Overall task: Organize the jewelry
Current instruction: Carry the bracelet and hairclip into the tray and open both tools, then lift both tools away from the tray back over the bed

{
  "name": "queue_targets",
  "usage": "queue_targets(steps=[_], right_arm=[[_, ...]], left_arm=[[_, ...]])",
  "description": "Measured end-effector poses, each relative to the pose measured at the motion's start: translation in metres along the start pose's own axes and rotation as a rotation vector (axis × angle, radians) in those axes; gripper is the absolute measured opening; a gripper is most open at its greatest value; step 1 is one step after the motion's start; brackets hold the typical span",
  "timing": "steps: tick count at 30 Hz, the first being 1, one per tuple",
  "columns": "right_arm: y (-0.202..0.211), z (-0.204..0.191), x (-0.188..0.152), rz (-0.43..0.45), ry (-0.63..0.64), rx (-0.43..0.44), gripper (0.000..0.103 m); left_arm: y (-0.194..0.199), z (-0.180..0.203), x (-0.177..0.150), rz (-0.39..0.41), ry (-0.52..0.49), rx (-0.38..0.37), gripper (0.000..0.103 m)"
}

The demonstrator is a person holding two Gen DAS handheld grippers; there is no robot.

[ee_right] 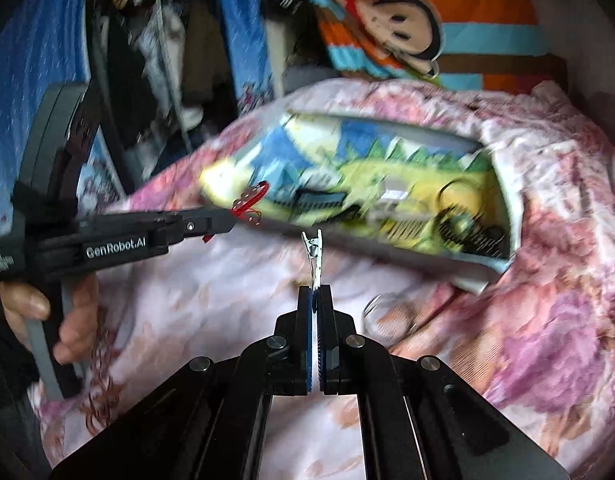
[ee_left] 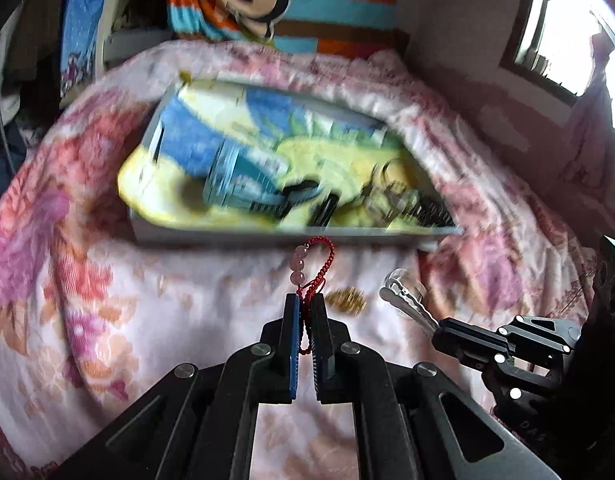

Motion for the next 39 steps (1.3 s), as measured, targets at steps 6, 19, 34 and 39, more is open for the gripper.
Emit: queue_targets(steps=[6, 19, 34, 39], right_arm=[[-0.003, 0.042, 0.024, 0.116, -0.103, -0.11, 0.002], [-0.061, 0.074, 0.034, 0.064, -0.217, -0.152, 0.002], [-0.078, 0.08, 0.022, -0.008, -0.233, -0.182, 0.007], [-0.065, 0.085, 0.025, 0.016, -0.237, -0.196, 0.029]], left_arm=[[-0.005, 0.001, 0.027, 0.115, 0.023, -0.036, 0.005], [-0.066, 0.011, 0.056, 0.03, 0.003, -0.027, 0.005], [-0.088, 0.005, 0.05, -0.058, 0.079, -0.024, 0.011], [-0.084, 0.006, 0.05, -0.056, 0.083, -0.045, 0.022]])
Point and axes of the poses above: each gripper's, at about its wrist camera, not at the fingertips, and y roughly against the way its jaws point, z to its right, x to its top, the point moved 3 cm from there along -y, roughly the way its jaws point, and after that the axes turned 2 degrees about z, right-handed, at the moved point
